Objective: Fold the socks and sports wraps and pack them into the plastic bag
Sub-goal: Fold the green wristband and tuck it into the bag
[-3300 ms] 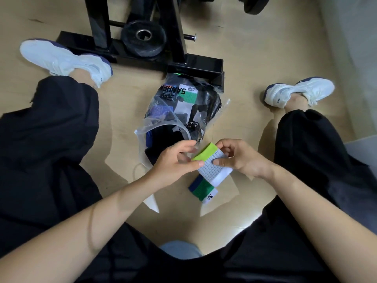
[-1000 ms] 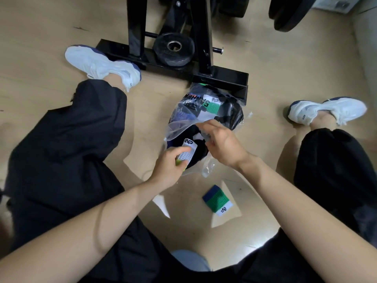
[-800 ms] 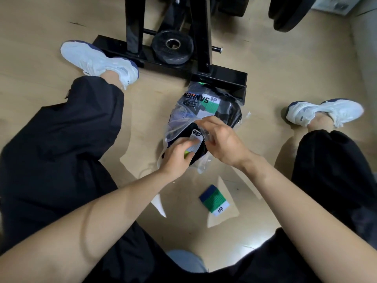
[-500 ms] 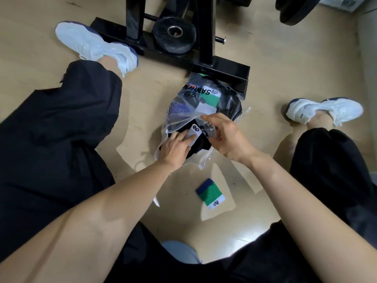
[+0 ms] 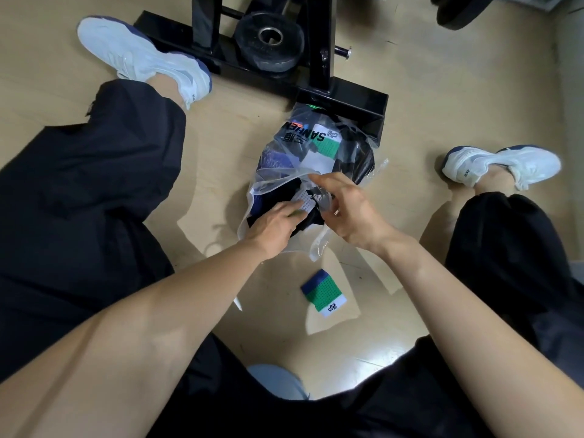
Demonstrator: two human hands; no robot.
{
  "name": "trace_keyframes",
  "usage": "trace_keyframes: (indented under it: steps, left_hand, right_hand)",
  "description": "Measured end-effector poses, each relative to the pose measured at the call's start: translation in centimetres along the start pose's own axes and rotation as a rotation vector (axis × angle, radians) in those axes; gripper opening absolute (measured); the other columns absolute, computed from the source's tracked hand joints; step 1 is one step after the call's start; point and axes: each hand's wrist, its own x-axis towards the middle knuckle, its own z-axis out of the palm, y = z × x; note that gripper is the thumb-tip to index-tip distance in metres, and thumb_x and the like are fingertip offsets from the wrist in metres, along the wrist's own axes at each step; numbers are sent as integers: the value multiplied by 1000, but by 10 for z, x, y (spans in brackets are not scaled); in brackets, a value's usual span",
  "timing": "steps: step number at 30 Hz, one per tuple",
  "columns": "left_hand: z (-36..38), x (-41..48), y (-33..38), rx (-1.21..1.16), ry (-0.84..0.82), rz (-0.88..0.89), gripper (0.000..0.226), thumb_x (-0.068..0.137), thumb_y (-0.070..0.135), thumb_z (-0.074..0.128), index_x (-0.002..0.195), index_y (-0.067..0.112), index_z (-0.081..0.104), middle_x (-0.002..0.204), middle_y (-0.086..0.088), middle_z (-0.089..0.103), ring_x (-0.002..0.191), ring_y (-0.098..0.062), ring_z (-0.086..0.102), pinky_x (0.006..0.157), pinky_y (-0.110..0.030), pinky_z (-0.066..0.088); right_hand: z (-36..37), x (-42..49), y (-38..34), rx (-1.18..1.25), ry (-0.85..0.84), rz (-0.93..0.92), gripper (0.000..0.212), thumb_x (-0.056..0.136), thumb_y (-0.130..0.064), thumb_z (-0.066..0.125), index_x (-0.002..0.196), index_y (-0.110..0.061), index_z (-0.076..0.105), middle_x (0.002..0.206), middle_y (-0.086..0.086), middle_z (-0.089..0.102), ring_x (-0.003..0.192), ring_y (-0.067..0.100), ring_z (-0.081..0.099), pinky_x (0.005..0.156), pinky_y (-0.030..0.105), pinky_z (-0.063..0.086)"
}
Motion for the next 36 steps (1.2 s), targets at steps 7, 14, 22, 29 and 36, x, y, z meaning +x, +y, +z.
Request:
trace_keyframes:
  steps: [7, 14, 22, 29, 36]
  left_hand:
    - [-27, 37, 8, 146, -305, -83, 59, 106, 48, 31, 159, 24, 23, 170, 1, 7, 157, -23, 1, 124, -45, 21]
    - [-43, 1, 13, 109, -138, 45, 53, 101, 41, 48, 152, 28, 39, 167, -2, 23, 149, -29, 25, 109, -51, 42]
    - [-97, -37, 24, 87, -103, 24, 38, 100, 35, 52, 137, 28, 60, 133, 5, 62, 120, -22, 56, 94, -41, 50]
    - [-108, -57, 47, 66, -210, -38, 20, 94, 35, 55, 104, 27, 71, 98, 9, 70, 92, -18, 66, 76, -37, 55]
    - [-89, -71, 71, -201, -227, -104, 21, 94, 36, 63, 110, 30, 73, 107, 15, 72, 102, -5, 65, 80, -26, 50]
  right_hand:
    - [-4, -8, 6, -16, -23, 19, 68, 83, 10, 61, 146, -13, 47, 132, -1, 50, 96, 0, 46, 80, 0, 35]
    - [-1, -23, 3, 68, 16, -34, 60, 81, 9, 63, 137, -14, 57, 133, -3, 49, 87, -10, 51, 83, 8, 43]
    - [16, -59, 38, 312, 251, 361, 21, 83, 4, 61, 78, -17, 61, 76, 2, 63, 68, 12, 56, 67, 28, 48]
    - [100, -86, 88, -101, -444, 605, 40, 75, -38, 77, 109, -22, 62, 102, -3, 67, 97, 20, 63, 82, 29, 51]
    - [113, -81, 85, -119, -531, 560, 30, 79, -25, 78, 104, -15, 65, 99, 0, 63, 88, 20, 57, 71, 27, 46]
